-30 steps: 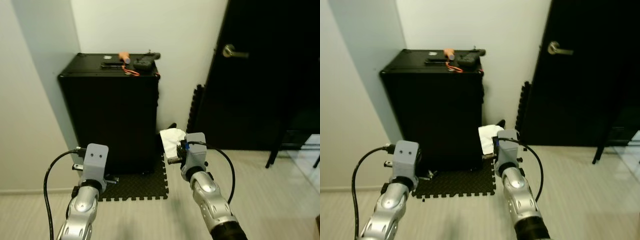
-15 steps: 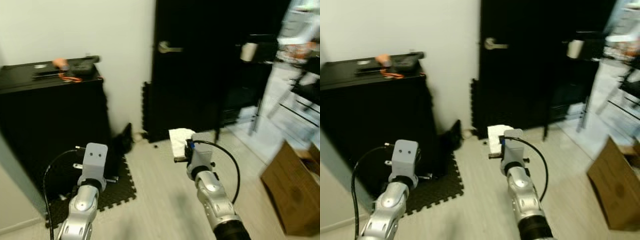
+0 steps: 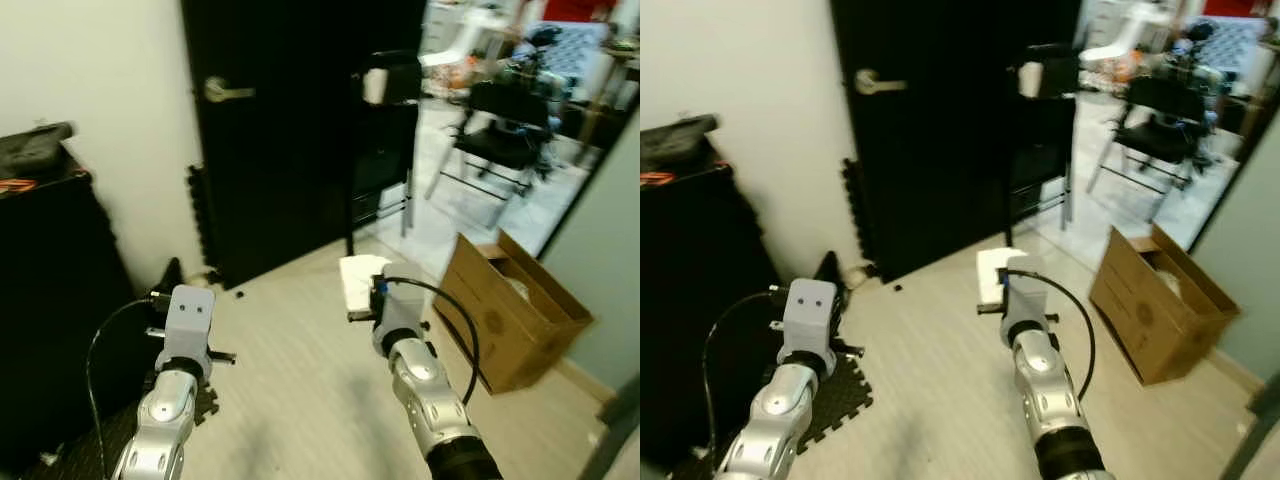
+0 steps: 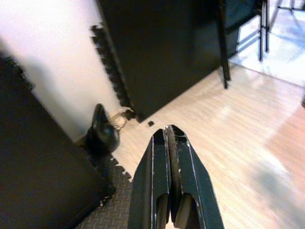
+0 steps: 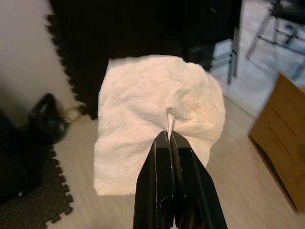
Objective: Clean up the room
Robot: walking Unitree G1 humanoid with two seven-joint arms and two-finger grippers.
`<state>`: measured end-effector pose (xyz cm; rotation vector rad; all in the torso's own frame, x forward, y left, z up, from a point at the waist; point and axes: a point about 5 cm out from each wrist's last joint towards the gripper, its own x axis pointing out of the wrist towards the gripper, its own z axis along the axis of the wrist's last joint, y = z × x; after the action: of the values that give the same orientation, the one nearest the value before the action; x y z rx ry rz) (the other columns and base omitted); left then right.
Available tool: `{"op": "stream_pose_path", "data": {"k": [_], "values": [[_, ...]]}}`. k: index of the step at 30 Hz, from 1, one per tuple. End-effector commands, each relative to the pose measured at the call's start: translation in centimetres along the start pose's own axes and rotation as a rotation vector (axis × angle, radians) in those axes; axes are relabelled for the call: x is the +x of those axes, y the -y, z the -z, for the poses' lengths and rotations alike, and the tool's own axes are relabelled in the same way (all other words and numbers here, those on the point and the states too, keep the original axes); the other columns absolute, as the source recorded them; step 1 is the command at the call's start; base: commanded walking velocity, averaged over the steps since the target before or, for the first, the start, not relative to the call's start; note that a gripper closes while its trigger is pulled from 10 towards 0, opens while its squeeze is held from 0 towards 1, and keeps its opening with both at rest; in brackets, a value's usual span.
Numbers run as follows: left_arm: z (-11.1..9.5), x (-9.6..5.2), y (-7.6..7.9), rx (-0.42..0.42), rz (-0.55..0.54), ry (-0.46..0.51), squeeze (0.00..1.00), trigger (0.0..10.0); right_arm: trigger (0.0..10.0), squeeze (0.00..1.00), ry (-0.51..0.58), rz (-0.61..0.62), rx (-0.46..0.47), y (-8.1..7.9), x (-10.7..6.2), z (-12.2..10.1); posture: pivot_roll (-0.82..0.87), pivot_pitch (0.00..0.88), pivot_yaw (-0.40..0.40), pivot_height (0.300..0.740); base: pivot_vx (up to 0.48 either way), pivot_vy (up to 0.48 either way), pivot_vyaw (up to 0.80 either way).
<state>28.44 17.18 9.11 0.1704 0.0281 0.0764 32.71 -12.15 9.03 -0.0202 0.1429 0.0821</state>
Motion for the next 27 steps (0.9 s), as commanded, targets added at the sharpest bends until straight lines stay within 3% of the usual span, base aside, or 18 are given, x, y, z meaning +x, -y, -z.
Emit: {"op": "stream_pose_path", "data": {"k": [1, 27], "values": [[0.42, -0.09, 0.13, 0.000, 0.011, -0.023, 0.00, 10.0, 10.0, 0.00, -0.010, 0.023, -0.005, 0.54, 0.02, 0.16, -0.01, 0.028, -0.006, 0.727, 0.000, 0.000, -0.80], [0.68, -0.08, 0.12, 0.000, 0.032, -0.041, 0.00, 10.0, 10.0, 0.00, -0.022, 0.017, -0.015, 0.11, 0.15, 0.43, -0.01, 0.017, 0.002, 0.727, 0.000, 0.000, -0.77]]}}
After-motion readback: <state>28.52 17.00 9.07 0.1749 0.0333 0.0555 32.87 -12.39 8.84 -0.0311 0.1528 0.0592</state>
